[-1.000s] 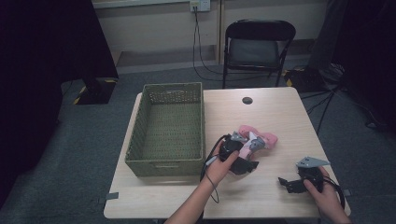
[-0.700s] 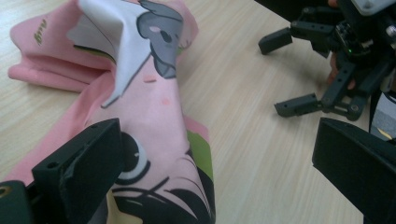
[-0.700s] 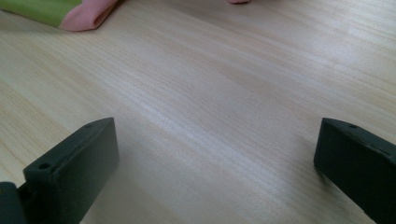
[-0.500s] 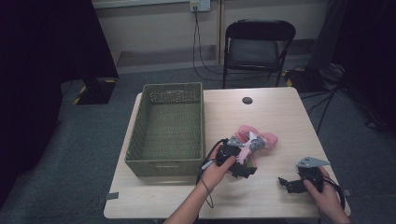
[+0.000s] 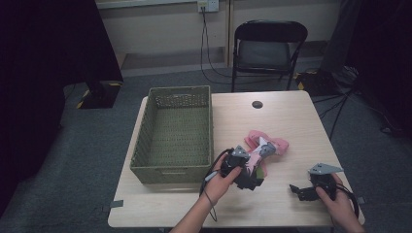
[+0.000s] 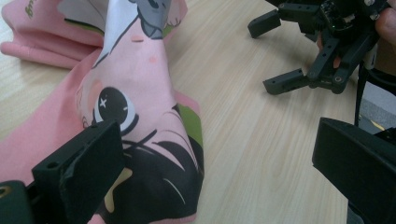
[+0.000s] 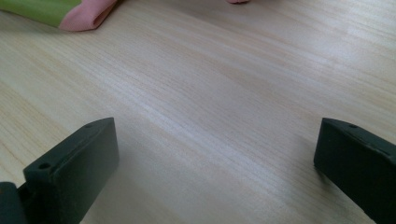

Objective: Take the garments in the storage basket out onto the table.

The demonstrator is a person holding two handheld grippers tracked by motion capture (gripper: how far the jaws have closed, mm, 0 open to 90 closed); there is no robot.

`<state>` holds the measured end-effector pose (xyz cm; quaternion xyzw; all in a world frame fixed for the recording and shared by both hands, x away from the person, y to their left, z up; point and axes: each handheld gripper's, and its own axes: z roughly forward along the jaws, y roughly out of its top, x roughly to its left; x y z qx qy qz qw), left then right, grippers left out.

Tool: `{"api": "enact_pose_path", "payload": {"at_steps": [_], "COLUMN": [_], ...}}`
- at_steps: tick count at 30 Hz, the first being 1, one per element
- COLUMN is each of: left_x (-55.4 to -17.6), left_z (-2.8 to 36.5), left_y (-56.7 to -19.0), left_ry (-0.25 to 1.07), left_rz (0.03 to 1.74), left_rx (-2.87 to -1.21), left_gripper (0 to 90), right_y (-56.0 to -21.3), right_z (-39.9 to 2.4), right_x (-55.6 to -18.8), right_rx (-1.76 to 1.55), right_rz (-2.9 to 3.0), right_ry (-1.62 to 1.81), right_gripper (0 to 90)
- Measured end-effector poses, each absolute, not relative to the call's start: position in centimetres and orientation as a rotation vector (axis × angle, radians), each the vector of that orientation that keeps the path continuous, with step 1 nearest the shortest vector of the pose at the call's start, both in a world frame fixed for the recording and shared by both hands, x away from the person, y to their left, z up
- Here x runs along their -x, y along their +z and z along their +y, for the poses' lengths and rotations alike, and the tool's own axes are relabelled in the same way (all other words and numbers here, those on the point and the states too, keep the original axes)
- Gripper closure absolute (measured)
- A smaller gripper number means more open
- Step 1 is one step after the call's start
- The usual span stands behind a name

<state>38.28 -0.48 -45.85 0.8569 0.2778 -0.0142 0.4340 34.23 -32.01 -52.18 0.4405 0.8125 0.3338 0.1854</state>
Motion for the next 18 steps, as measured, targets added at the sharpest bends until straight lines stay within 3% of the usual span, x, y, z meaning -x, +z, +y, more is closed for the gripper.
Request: {"api": "enact_pose_path", "payload": {"at_steps": [18], "left_x": [-37.3], "left_z": [1.5], "left_y": [-46.4], "left_ry": [-0.078], "left_rz": [0.687], "left_rx": [-2.124], "left_gripper": [1.7], "right_y": [-52.2], "right_z": [-32.0], "right_x": [-34.2], "right_rx": [-1.242], "right_rz": [2.288], "right_ry": [0.94], "right_gripper": [0.0]}}
